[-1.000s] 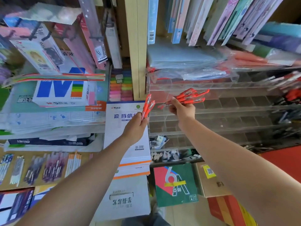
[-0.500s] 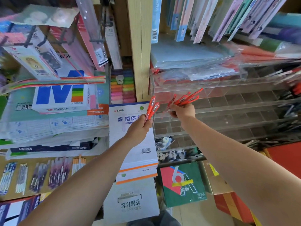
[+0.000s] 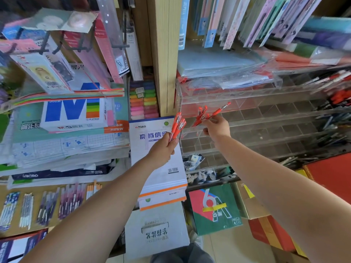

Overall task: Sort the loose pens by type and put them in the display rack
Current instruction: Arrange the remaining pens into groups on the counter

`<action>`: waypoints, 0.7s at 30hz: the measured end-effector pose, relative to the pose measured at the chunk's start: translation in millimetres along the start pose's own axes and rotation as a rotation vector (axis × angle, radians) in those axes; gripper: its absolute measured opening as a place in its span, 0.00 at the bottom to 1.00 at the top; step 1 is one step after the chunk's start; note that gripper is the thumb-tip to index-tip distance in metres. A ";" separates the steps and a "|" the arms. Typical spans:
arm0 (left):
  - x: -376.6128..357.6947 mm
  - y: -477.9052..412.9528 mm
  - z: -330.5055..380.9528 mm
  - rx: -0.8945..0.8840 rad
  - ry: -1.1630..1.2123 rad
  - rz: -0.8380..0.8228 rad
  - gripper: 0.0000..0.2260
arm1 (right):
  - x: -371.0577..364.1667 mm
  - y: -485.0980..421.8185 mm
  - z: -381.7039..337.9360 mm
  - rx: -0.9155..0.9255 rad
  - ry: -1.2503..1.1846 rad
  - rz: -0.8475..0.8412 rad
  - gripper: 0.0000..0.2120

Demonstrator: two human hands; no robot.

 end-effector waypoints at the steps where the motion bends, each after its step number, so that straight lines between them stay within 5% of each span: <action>1: 0.1 1.9 0.3 0.008 -0.005 -0.006 0.08 | 1.5 2.0 -0.6 0.002 -0.017 -0.005 0.10; 11: 4.8 10.6 0.5 -0.008 -0.013 -0.024 0.06 | 9.1 11.2 -3.0 -0.004 -0.086 -0.051 0.15; 15: 4.3 10.4 2.1 -0.012 -0.014 -0.018 0.06 | 10.1 18.5 -5.5 -0.009 -0.055 -0.072 0.06; 21: -7.0 7.1 11.3 -0.023 -0.013 -0.121 0.04 | -5.1 44.9 -13.4 -0.047 -0.278 -0.624 0.17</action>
Point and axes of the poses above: each hand's wrist, its own y-axis away from the middle knuckle, its own x-axis out of the back of the hand, z = x × y, the point moved 2 cm from there along -y, towards the middle knuckle, and after that the axes turned 1 degree about x, right-handed, at the moved point
